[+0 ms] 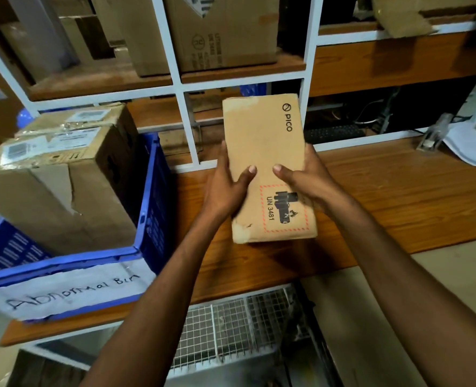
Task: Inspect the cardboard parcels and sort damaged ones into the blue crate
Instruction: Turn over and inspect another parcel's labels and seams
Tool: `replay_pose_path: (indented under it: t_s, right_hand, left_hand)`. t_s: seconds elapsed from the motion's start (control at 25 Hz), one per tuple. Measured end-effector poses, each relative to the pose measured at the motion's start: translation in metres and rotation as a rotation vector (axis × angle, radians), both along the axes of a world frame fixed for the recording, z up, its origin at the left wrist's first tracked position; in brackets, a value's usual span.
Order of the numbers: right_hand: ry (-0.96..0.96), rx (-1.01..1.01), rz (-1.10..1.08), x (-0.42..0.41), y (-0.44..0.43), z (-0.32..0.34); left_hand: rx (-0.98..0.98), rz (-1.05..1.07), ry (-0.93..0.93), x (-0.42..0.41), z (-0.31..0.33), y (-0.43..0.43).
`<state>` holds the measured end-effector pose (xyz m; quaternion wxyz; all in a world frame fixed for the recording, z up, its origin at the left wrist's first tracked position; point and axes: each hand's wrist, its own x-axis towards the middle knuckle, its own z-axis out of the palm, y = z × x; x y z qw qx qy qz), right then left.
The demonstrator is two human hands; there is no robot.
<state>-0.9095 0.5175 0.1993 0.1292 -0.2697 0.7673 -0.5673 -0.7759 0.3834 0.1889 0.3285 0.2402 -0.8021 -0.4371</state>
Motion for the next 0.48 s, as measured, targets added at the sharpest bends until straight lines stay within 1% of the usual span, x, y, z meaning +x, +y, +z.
replay_pose_path:
  t_s: [0.12,0.24,0.36,0.4,0.48]
  right_hand:
    - [0.092,0.005,-0.077,-0.001,0.002,-0.005]
    - [-0.039,0.004,0.012,0.004,0.006,-0.009]
    - [0.057,0.027,-0.06,0.004,0.009,-0.01]
    - [0.041,0.047,-0.042,0.004,0.011,-0.01]
    - [-0.079,0.079,0.055,0.005,0.017,-0.013]
  left_hand:
    - [0.021,0.076,0.064,-0.003,-0.01,0.004]
    - [0.038,0.056,0.025,-0.004,-0.01,0.006]
    - [0.024,0.031,0.013,-0.003,-0.009,0.003]
    - [0.041,0.024,0.019,-0.002,-0.011,0.003]
    - [0.049,0.004,0.005,0.002,-0.015,0.006]
